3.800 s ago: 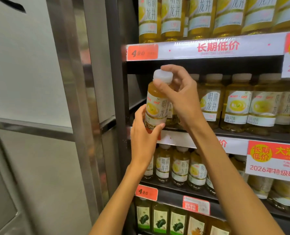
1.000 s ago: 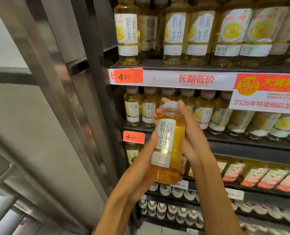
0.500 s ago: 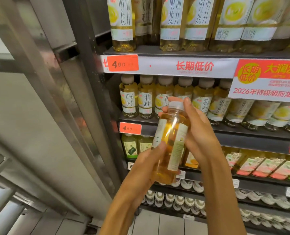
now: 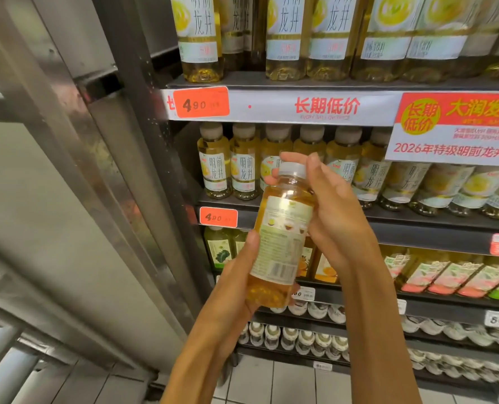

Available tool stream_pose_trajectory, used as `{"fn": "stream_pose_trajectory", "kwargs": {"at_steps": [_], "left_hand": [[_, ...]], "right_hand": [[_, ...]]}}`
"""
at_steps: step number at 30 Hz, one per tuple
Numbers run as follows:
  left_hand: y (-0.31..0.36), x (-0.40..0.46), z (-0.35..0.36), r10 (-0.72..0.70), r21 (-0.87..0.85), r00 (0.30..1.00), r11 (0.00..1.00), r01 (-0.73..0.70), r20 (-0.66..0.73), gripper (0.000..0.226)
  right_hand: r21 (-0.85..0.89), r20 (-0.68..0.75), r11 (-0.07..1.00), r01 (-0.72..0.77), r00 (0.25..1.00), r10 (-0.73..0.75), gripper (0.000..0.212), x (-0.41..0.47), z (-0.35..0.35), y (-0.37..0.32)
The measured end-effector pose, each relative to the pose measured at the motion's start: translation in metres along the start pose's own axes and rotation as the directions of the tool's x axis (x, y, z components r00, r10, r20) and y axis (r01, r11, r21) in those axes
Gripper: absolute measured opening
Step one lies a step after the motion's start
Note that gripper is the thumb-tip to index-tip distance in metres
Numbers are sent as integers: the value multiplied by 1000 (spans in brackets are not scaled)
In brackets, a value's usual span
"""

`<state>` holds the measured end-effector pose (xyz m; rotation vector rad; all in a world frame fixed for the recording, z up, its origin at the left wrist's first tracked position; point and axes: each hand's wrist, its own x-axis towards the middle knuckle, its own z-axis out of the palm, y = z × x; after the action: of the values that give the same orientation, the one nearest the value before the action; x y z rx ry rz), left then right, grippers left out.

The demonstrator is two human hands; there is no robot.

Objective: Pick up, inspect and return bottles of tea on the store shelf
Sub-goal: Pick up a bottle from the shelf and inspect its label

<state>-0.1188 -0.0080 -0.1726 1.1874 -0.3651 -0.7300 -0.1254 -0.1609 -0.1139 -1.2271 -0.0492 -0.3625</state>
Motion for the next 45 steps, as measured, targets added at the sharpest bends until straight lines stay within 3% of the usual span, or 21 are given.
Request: {"fn": "stream_pose_trajectory", "kwargs": {"at_steps": [2, 5, 9, 14, 18, 23, 25, 29, 33, 40, 45], "left_hand": [[1, -1, 3, -49, -178, 994, 982, 67, 101, 65], [-2, -2, 1, -66, -155, 984, 984, 92, 165, 65], [-3, -2, -2, -58, 123, 998, 991, 60, -17, 72], [1, 1, 3, 40, 215, 992, 977, -13, -123, 71], [2, 4, 0, -71, -17, 992, 997, 69, -100, 67], [1, 3, -2, -169, -271, 973, 940, 207, 158, 71], [-2, 4, -4, -179, -229, 972, 951, 210, 150, 72], [-7, 6, -6, -84, 66, 994, 994, 88, -66, 68], [-5, 5, 3, -50, 124, 995, 990, 61, -90, 64], [0, -2, 14, -126, -332, 974, 925, 184, 189, 73], [14, -8, 19, -52, -381, 922, 900, 209, 383, 67]], "right_hand": [[69, 0, 997, -44, 999, 44, 40, 3, 1, -1], [121, 18, 991, -61, 998, 59, 37, 4, 1, -1], [37, 3, 999, -10, 1000, 10, 29, -1, -2, -2], [-64, -61, 997, 35, 997, -39, 31, -4, 2, -1], [5, -33, 999, -42, 999, 42, 31, -1, 1, 3], [179, 26, 979, -102, 995, 98, 30, 4, -1, 8], [185, 36, 979, -86, 996, 81, 32, 3, -1, 9], [2, -7, 1000, -2, 1000, 2, 29, -1, -2, 9], [-95, -71, 995, 20, 997, -27, 39, 0, 0, 10], [140, 30, 980, -138, 990, 135, 38, 9, -1, 12], [308, 43, 898, -314, 948, 317, 29, 12, -5, 18]]}}
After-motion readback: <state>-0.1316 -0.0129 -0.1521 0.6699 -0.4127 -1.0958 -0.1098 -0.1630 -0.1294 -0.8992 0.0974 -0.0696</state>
